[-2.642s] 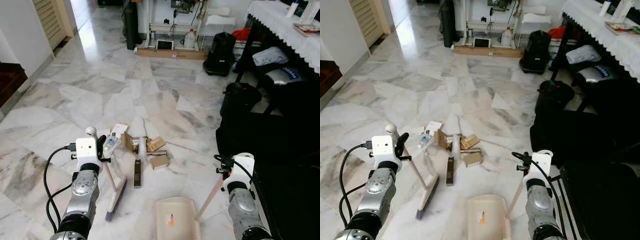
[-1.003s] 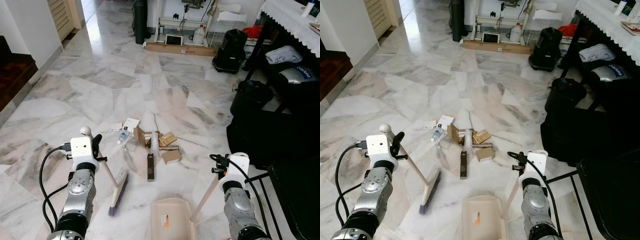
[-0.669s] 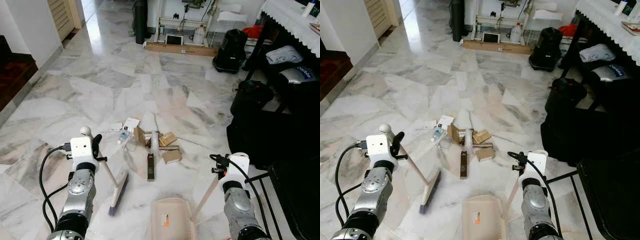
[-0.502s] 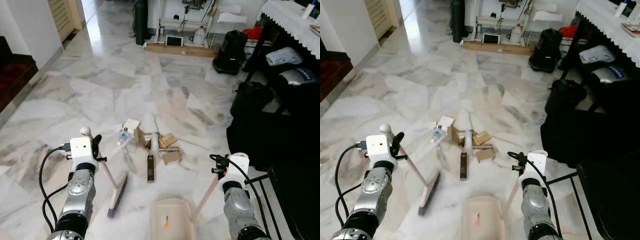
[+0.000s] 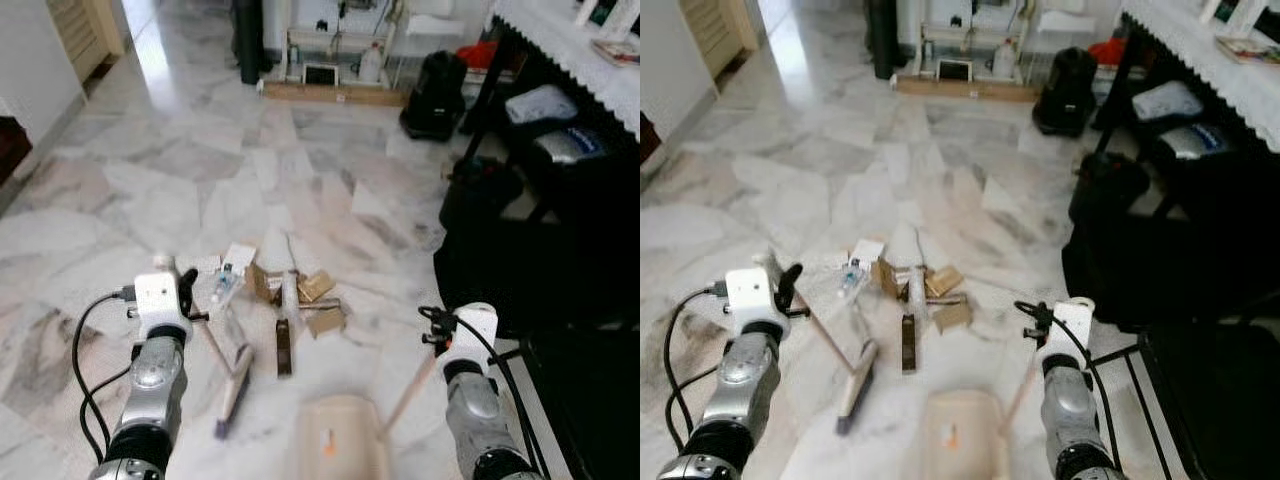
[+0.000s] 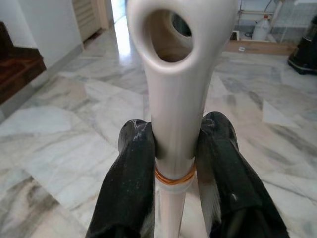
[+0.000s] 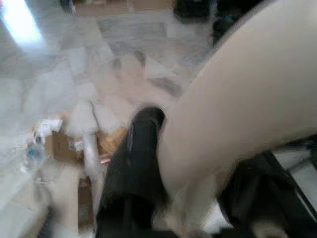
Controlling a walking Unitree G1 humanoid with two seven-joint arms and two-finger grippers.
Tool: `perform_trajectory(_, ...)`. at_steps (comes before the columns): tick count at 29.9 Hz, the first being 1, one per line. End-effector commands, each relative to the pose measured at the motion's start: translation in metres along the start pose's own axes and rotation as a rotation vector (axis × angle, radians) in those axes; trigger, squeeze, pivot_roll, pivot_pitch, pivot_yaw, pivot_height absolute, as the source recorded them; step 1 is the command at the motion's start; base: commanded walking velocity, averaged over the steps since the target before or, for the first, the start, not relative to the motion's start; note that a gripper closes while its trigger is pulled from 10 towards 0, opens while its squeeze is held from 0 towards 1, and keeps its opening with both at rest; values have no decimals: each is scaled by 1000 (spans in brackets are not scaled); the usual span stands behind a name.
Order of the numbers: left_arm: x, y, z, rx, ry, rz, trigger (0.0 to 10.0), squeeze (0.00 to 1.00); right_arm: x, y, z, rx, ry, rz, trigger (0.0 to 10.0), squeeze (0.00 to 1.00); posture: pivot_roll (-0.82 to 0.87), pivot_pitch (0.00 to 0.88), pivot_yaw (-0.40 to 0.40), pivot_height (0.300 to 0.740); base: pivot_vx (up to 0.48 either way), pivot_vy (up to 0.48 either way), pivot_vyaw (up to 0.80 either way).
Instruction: Sweep floor
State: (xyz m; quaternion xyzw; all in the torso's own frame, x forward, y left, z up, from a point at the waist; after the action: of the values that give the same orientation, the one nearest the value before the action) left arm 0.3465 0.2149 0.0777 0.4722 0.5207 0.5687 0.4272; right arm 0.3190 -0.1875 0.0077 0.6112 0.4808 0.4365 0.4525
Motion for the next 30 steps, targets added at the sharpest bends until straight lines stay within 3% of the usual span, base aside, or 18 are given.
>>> perform_trajectory(1,0,1,0,-6,1,18,10000,0,-7,5,2,-20,-17,-8,10000,0,-23,47,-58,740,251,0,0)
perform_trajectory(30,2,1,0,-6,11,22,10000,0,-6,4,1,-17,-16,-15,10000,0,-22,52,-57,740,249,0,0)
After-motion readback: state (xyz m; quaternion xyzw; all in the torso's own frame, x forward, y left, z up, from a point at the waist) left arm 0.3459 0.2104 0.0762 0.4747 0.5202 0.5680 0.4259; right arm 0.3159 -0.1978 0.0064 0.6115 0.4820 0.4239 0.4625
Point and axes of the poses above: a point about 5 cm out from each wrist's last joint towards the gripper, its own z axis pointing out of the wrist towards the gripper, its own y axis along the axis of the wrist's last joint, x = y × z, the point moved 3 cm from there along z, pointing out of the wrist towards the gripper, and after that the axes turned 3 degrees about z, right-handed, at the moved point
